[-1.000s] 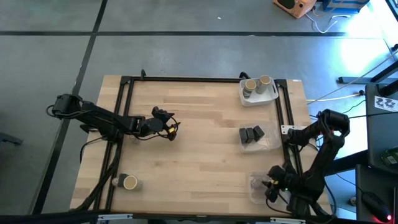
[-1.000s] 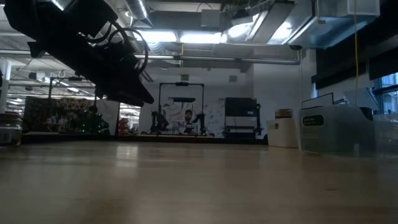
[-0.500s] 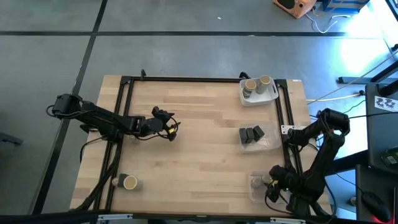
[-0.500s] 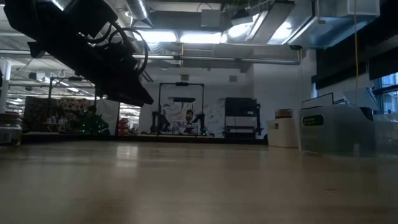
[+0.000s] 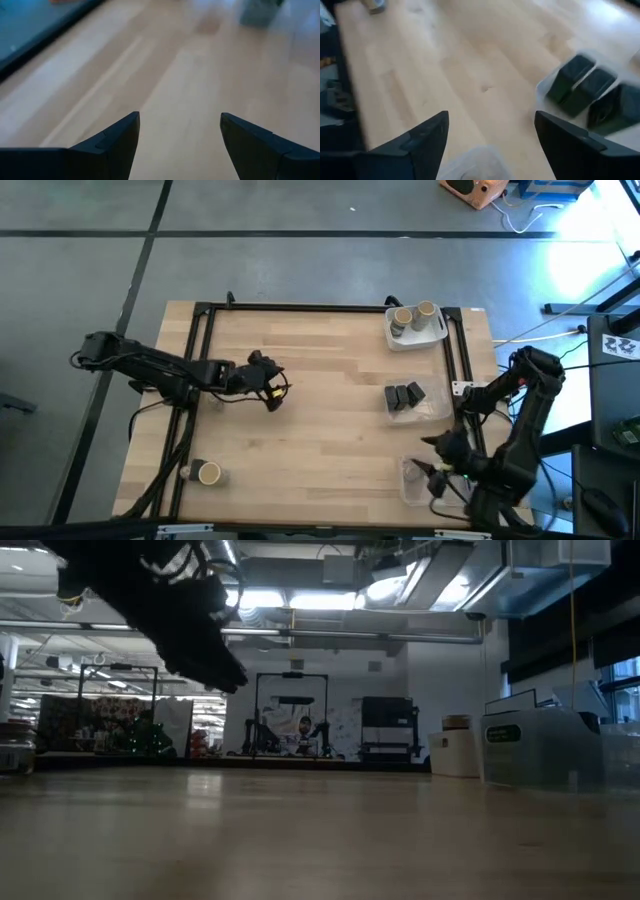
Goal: Sort spices by type
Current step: Put the middle left transparent seasoning bottle into the bottom transparent bin
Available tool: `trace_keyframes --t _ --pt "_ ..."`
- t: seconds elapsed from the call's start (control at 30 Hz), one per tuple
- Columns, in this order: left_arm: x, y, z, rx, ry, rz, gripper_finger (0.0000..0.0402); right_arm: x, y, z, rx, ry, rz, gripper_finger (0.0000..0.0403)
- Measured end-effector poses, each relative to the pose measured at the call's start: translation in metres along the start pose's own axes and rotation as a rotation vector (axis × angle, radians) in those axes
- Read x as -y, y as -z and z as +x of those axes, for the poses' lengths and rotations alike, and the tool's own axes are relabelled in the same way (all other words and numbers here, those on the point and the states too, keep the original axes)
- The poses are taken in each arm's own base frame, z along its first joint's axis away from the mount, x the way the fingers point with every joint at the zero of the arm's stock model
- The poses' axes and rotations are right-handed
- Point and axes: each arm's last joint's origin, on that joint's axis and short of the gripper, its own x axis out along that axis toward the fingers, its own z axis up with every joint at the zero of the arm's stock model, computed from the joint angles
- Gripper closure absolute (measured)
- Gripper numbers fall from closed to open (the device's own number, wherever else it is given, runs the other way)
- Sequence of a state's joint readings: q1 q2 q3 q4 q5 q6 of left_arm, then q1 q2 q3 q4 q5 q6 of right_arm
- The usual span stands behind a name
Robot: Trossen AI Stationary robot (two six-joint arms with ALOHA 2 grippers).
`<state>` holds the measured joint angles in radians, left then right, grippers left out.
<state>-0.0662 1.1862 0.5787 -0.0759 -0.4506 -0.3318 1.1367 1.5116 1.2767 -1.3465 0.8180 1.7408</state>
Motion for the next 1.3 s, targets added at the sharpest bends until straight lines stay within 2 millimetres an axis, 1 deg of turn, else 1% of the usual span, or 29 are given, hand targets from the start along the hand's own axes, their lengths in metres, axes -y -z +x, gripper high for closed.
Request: trace_keyframes --t 0.13,0.23,0.4,0.47,0.57,0.7,0.83,0.97,1.3 --pt "0.000 -0.013 -0.022 -0.186 0.029 0.053 0.0141 0.000 -0.012 0.024 0.007 0.062 -0.092 0.0107" --pt "-0.001 -0.013 -0.036 -0.351 0.036 0.091 0.0141 0.003 -0.017 0.043 0.005 0.109 -0.155 0.0107" --pt "-0.009 0.003 -0.051 -0.614 -0.028 0.060 0.0141 0.009 -0.022 0.070 -0.003 0.163 -0.216 0.0107" --pt "-0.013 0.010 -0.056 -0.716 -0.076 0.034 0.0141 0.011 -0.023 0.078 -0.005 0.175 -0.226 0.0107" --pt "-0.017 0.017 -0.059 -0.823 -0.144 0.010 0.0141 0.014 -0.024 0.088 -0.017 0.192 -0.239 0.0107" --pt "-0.020 0.025 -0.059 -0.953 -0.228 0.023 0.0141 0.015 -0.026 0.096 -0.034 0.192 -0.250 0.0107" --pt "-0.019 0.032 -0.054 -1.058 -0.281 0.054 0.0141 0.012 -0.026 0.097 -0.030 0.172 -0.262 0.0107" --pt "-0.018 0.041 -0.045 -1.126 -0.279 0.084 0.0141 0.011 -0.026 0.097 -0.028 0.163 -0.266 0.0107" --pt "-0.016 0.049 -0.033 -1.205 -0.322 0.140 0.0159 0.010 -0.026 0.097 -0.026 0.155 -0.263 0.0107"
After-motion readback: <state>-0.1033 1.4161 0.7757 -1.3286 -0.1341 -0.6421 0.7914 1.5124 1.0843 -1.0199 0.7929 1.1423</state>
